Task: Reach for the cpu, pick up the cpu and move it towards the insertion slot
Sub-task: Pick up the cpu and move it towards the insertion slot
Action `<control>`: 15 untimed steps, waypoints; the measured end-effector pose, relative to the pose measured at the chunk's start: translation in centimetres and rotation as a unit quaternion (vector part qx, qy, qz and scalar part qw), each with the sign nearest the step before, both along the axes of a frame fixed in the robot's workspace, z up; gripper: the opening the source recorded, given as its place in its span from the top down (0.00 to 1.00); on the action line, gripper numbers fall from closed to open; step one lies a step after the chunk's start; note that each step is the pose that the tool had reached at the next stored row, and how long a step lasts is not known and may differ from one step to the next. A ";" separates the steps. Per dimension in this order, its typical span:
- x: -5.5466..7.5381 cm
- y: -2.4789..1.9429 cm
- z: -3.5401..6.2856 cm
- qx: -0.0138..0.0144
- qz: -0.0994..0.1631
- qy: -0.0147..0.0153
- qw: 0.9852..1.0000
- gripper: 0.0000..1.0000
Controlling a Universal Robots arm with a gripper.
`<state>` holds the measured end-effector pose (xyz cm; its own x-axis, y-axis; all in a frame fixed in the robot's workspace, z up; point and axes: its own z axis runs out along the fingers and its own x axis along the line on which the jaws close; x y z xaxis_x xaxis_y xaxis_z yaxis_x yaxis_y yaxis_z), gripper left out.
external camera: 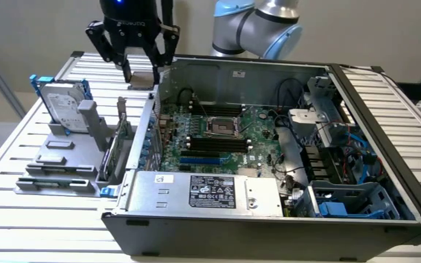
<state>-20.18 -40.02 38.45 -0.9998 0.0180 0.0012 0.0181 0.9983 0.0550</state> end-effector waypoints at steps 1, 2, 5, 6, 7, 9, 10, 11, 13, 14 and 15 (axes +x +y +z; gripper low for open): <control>0.4 0.02 0.01 0.000 0.000 0.000 1.000 0.45; 0.9 0.05 0.01 0.000 0.000 0.000 1.000 0.45; 2.3 0.13 0.01 0.000 0.000 0.000 1.000 0.45; 2.7 0.16 0.01 0.000 0.000 0.000 1.000 0.45; 3.2 0.18 0.00 0.000 0.000 0.000 1.000 0.45; 4.1 0.23 0.01 0.000 0.000 0.000 1.000 0.45; 4.6 0.26 0.01 0.000 0.000 0.000 1.000 0.45; 5.0 0.28 0.01 0.000 0.000 0.000 1.000 0.45; 5.9 0.34 0.00 0.000 0.000 0.000 1.000 0.45; 6.4 0.36 0.00 0.000 0.000 0.000 1.000 0.45; 6.8 0.39 0.00 0.000 0.000 0.000 1.000 0.45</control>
<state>-13.38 -39.63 38.45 -0.9998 0.0179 0.0013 0.0180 0.9983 0.0553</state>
